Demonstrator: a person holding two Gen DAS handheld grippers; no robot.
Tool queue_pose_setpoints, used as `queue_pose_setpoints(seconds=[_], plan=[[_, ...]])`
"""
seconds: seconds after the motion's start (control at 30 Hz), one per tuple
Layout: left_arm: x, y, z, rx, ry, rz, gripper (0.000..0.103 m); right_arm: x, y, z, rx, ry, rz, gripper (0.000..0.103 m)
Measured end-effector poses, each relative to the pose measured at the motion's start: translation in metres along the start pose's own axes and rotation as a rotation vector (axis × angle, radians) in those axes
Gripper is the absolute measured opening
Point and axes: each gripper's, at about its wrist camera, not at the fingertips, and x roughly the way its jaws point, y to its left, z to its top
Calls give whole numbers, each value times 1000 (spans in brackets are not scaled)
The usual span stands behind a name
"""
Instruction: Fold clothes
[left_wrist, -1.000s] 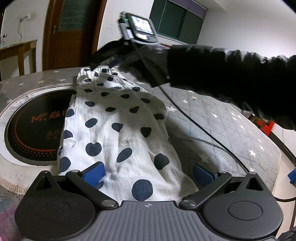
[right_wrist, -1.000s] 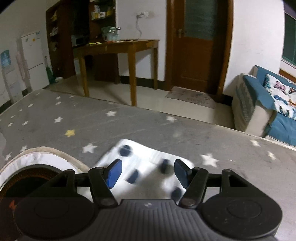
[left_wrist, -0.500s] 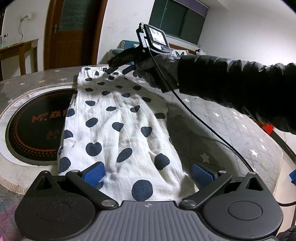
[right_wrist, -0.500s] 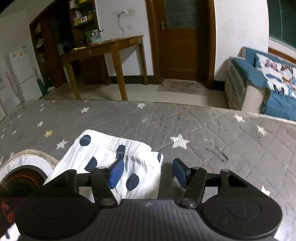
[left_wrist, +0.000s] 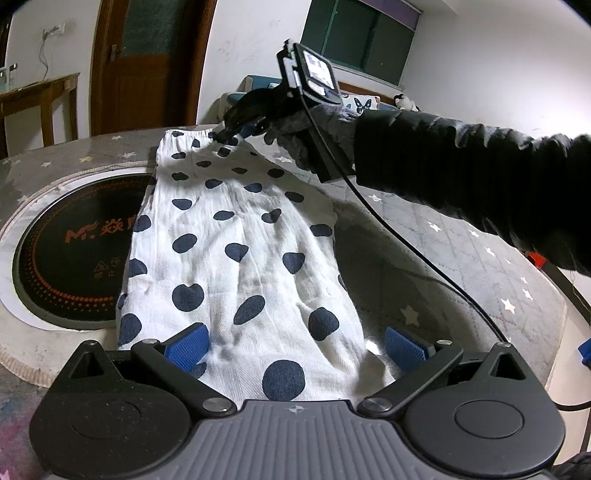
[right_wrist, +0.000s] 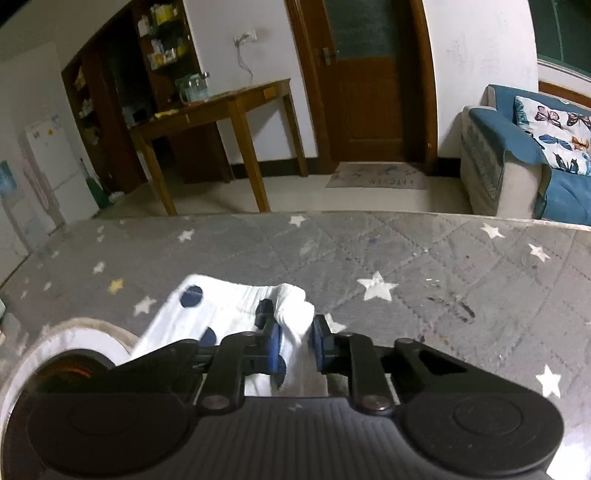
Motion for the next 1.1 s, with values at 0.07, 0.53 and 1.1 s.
queue_pose_setpoints(seconds=[0.07,0.53,1.1], plan=[[-4,1,2,-7,-6,-1,103,-7,4,1,-2,-13,9,15],[-41,32,2,-113,-23,170,103,-94,37,-2,-61,-78,122,15],[-59,57,-16,-183,8,304,103,-214,98,-78,-126,-39,349,15]])
